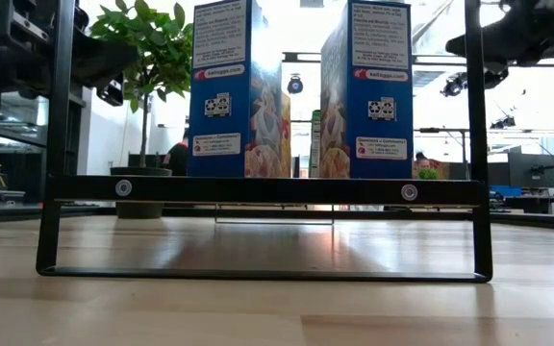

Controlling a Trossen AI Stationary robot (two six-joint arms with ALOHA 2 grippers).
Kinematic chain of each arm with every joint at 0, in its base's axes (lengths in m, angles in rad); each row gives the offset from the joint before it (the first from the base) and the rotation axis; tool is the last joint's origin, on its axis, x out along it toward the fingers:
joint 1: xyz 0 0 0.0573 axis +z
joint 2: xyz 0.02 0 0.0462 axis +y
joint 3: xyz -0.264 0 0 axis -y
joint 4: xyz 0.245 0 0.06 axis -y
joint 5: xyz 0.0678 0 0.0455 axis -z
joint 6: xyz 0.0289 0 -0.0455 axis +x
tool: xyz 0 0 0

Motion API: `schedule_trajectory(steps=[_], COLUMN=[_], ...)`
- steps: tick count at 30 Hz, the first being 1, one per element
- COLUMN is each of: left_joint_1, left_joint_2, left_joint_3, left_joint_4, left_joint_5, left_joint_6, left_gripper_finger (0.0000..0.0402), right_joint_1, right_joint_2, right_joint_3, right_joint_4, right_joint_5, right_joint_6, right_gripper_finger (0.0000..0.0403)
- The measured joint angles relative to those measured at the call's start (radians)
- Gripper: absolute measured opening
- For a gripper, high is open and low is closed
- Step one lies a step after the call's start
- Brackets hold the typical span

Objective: Stack cereal on shelf
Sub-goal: Return to Home Position

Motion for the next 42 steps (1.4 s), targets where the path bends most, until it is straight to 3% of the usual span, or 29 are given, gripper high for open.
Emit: schedule_trajectory(steps=[5, 13, 18, 23, 27, 34, 42], left_joint_1=[0.000, -0.008, -0.009, -0.009, -0.011, -0.011, -0.011], left_joint_2=[0.000, -0.055, -0.148, -0.231, -0.243, -0.252, -0.252], left_joint_3=[0.000, 0.002, 0.002, 0.001, 0.002, 0.001, 0.001], left_joint_4=[0.000, -0.053, -0.227, -0.499, -0.485, -0.503, -0.502], left_joint_5=[-0.001, 0.000, 0.001, -0.003, -0.049, -0.059, -0.059], left_joint_6=[0.000, 0.000, 0.000, -0.001, -0.008, -0.008, -0.009], left_gripper_finger=[0.0000, 0.0000, 0.0000, 0.0000, 0.0000, 0.0000, 0.0000], right_joint_1=[-0.079, -0.262, -0.309, -0.311, -0.311, -0.310, -0.310], right_joint_2=[-0.036, -0.037, -0.049, -0.085, -0.104, -0.105, -0.105], right_joint_3=[-0.137, -0.142, -0.180, -0.234, -0.240, -0.240, -0.240], right_joint_4=[0.271, 0.241, 0.221, 0.263, 0.258, 0.216, 0.102], right_joint_5=[-0.181, -0.394, -0.454, -0.453, -0.401, -0.158, -0.104], right_joint_6=[-0.133, -0.140, -0.132, -0.130, -0.153, -0.156, -0.194], right_gripper_finger=[0.0003, 0.0001, 0.0000, 0.0000, 0.0000, 0.0000, 0.0000])
